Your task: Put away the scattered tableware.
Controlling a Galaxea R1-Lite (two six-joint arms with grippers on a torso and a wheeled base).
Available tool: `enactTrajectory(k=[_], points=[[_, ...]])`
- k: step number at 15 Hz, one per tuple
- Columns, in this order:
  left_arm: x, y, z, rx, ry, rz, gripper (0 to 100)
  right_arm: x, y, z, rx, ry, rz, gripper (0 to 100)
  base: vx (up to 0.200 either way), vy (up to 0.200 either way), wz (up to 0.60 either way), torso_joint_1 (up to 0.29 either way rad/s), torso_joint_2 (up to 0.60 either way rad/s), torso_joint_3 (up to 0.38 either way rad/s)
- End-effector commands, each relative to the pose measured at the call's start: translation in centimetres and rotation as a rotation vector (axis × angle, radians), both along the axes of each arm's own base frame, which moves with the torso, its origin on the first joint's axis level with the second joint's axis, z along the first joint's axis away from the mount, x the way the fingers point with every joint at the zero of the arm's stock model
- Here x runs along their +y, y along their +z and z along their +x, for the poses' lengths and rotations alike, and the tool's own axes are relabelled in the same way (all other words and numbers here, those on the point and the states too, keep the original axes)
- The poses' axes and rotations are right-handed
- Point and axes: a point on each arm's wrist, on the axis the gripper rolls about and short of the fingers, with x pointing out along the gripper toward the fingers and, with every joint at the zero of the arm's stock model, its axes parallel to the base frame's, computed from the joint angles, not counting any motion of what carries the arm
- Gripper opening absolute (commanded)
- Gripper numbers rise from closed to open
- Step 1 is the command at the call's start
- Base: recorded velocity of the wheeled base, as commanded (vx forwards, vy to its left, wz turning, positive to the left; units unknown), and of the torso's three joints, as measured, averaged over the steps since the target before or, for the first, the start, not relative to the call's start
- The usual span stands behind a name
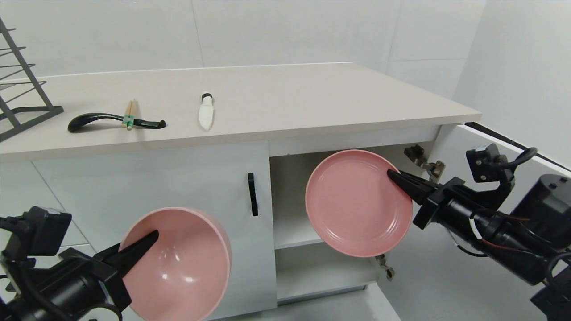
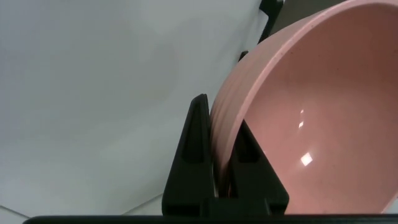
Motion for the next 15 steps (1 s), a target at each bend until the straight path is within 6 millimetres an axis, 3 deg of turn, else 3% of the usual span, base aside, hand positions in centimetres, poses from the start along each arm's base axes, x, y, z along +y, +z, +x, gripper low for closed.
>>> enactTrajectory(k=[1, 3, 11, 15], points=[[0.0, -0.1, -0.1, 0.010, -0.003, 0.005, 0, 0.1, -0.4, 0.2, 0.015, 0.001, -0.007, 0, 0.200, 0.000, 0.00, 0.002, 0.00, 0.002], [0.0, -0.3, -0.1, 0.025, -0.004, 0.010, 0, 0.1, -0.7, 0.2, 0.026, 0.001, -0.012, 0, 0.200, 0.000, 0.00, 0.000, 0.00, 0.000], [-0.6, -0.7, -1.0, 0.070, -0.082, 0.037, 0, -0.4, -4.5, -1.5, 0.208, 0.009, -0.088, 0, 0.000, 0.000, 0.00, 0.000, 0.00, 0.000], [-0.5, -0.6, -1.2, 0.046, -0.089, 0.068, 0, -0.5, -5.6, -1.2, 0.262, 0.000, -0.098, 0, 0.000, 0.000, 0.00, 0.000, 0.00, 0.000]])
